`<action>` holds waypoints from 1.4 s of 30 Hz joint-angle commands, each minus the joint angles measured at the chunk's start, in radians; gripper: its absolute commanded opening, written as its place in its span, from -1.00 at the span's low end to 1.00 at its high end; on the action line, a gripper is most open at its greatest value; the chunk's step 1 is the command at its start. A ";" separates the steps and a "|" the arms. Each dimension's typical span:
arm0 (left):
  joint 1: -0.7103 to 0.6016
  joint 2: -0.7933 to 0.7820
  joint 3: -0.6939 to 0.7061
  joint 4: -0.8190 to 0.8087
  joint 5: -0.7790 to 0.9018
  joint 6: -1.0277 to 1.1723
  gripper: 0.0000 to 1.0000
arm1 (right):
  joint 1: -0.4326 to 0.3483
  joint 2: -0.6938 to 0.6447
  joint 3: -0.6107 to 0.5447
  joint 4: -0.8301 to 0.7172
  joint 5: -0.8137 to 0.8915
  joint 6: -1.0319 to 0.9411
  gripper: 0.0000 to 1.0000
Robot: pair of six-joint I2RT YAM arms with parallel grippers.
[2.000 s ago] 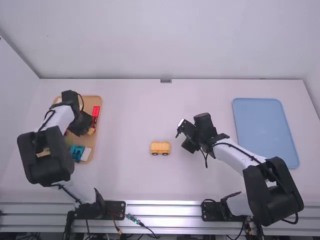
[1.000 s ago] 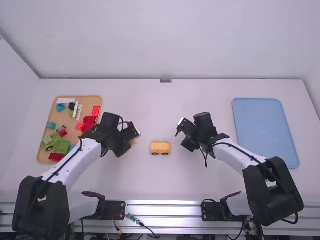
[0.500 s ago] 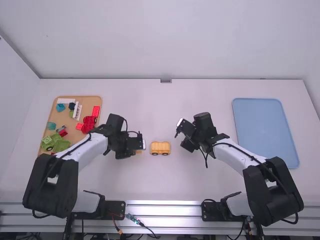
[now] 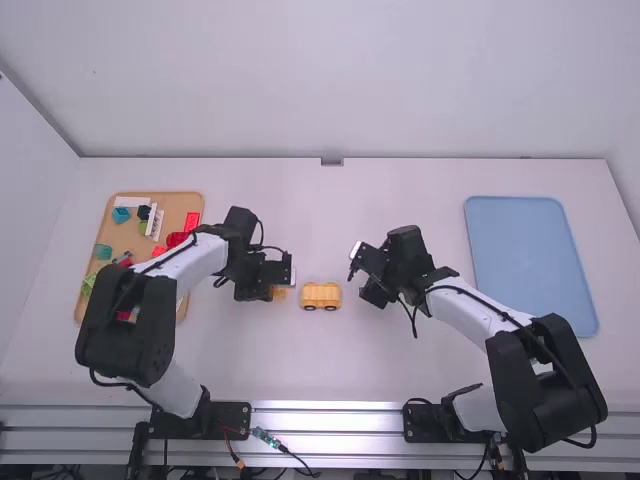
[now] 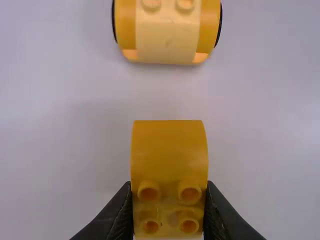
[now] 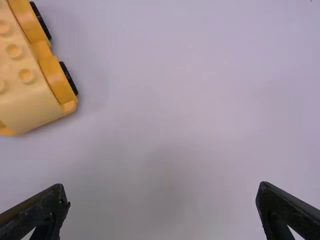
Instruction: Assemble lego blocks to make yellow taxi
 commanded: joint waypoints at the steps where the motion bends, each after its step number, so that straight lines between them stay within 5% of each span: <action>1: 0.005 0.023 0.013 -0.003 -0.004 0.024 -0.97 | -0.020 -0.016 -0.007 -0.011 -0.066 -0.034 0.98; 12: -0.034 0.034 -0.021 0.068 -0.024 -0.021 -0.96 | -0.153 -0.016 -0.007 -0.053 -0.389 -0.171 0.98; 31: -0.048 0.034 -0.094 0.155 -0.059 -0.033 -0.88 | -0.166 -0.016 -0.007 -0.068 -0.412 -0.180 0.98; 40: -0.047 0.034 -0.095 0.184 -0.060 -0.083 0.00 | -0.166 -0.016 -0.031 -0.063 -0.474 -0.243 0.98; 42: -0.047 0.034 -0.095 0.182 -0.059 -0.073 0.06 | -0.166 -0.016 -0.055 -0.044 -0.523 -0.286 0.98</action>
